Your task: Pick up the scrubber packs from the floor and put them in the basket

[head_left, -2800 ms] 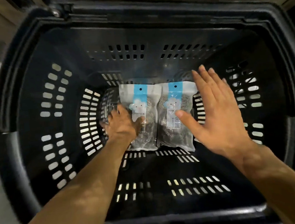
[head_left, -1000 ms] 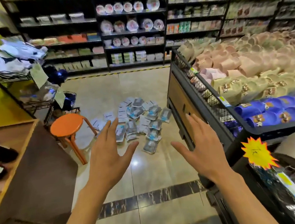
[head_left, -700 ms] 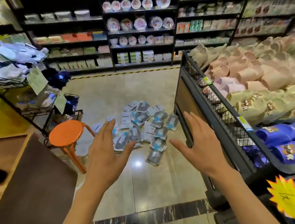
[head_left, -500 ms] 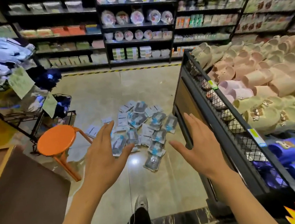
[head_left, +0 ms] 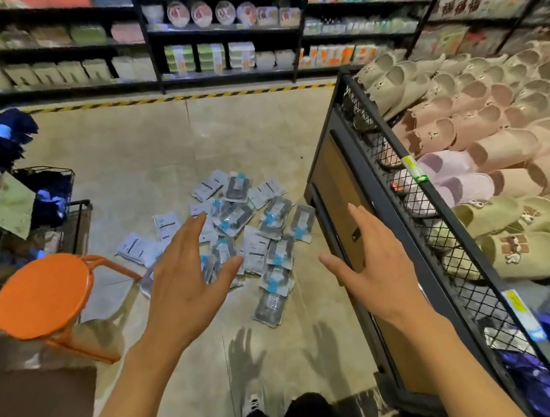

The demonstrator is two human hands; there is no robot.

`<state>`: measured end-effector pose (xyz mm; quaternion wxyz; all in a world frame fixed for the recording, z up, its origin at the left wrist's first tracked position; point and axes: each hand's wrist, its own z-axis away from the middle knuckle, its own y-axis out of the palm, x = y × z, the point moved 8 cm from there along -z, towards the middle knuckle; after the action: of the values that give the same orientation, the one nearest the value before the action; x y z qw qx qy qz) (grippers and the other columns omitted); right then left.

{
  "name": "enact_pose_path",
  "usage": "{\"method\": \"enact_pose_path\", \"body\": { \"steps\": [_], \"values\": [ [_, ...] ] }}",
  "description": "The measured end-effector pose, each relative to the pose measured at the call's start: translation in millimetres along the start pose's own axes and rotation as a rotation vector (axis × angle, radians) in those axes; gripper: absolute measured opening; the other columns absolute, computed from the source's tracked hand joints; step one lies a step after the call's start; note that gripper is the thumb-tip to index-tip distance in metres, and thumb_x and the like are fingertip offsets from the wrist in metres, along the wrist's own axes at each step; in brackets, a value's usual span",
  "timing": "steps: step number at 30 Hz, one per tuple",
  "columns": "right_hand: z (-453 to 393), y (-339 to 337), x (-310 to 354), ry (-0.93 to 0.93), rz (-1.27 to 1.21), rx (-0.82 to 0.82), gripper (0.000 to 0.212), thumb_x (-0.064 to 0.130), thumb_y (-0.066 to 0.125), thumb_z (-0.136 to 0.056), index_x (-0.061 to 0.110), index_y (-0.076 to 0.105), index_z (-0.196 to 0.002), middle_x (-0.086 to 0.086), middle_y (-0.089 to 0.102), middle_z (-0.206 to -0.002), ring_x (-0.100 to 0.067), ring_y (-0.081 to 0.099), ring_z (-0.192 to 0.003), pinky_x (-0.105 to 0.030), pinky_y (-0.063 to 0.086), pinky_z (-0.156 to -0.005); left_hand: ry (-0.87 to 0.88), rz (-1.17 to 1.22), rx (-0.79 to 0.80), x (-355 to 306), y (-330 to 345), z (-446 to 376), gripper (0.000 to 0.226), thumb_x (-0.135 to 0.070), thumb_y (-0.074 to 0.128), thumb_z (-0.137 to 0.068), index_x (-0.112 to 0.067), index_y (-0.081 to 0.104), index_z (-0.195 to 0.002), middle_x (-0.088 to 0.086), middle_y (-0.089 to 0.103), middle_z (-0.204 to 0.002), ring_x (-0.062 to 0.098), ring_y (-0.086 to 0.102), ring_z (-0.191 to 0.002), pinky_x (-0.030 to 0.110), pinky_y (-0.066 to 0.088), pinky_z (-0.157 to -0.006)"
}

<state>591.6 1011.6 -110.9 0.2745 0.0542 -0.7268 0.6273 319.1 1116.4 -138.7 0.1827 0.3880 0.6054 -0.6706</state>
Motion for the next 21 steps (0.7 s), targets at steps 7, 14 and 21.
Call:
{"method": "enact_pose_path", "body": {
  "steps": [7, 14, 21],
  "values": [
    [-79, 37, -43, 0.055, -0.051, 0.097, 0.096, 0.075, 0.052, -0.087, 0.028, 0.018, -0.164, 0.005, 0.025, -0.170, -0.013, 0.021, -0.156, -0.040, 0.022, -0.127, -0.047, -0.069, 0.045, 9, 39, -77, 0.089, -0.072, 0.057, -0.089, -0.030, 0.025, -0.161, 0.001, 0.033, -0.167, 0.024, 0.031, -0.153, 0.056, 0.034, -0.119],
    [-158, 103, -106, 0.037, -0.091, 0.090, 0.092, 0.073, 0.054, -0.090, 0.022, 0.027, -0.161, 0.016, 0.031, -0.158, -0.001, 0.023, -0.148, -0.037, 0.026, -0.122, -0.088, -0.153, 0.124, 47, 118, -158, 0.088, -0.072, 0.054, -0.089, -0.030, 0.025, -0.161, 0.000, 0.032, -0.167, 0.023, 0.030, -0.153, 0.055, 0.033, -0.120],
    [-198, 265, -198, 0.183, -0.238, 0.077, 0.090, 0.082, 0.048, -0.088, 0.038, 0.019, -0.161, 0.018, 0.026, -0.165, -0.004, 0.028, -0.150, -0.041, 0.034, -0.121, -0.137, -0.075, 0.130, 172, 243, -216, 0.082, -0.074, 0.054, -0.087, -0.043, 0.025, -0.158, -0.020, 0.036, -0.155, 0.010, 0.033, -0.148, 0.042, 0.036, -0.117]
  ]
}}
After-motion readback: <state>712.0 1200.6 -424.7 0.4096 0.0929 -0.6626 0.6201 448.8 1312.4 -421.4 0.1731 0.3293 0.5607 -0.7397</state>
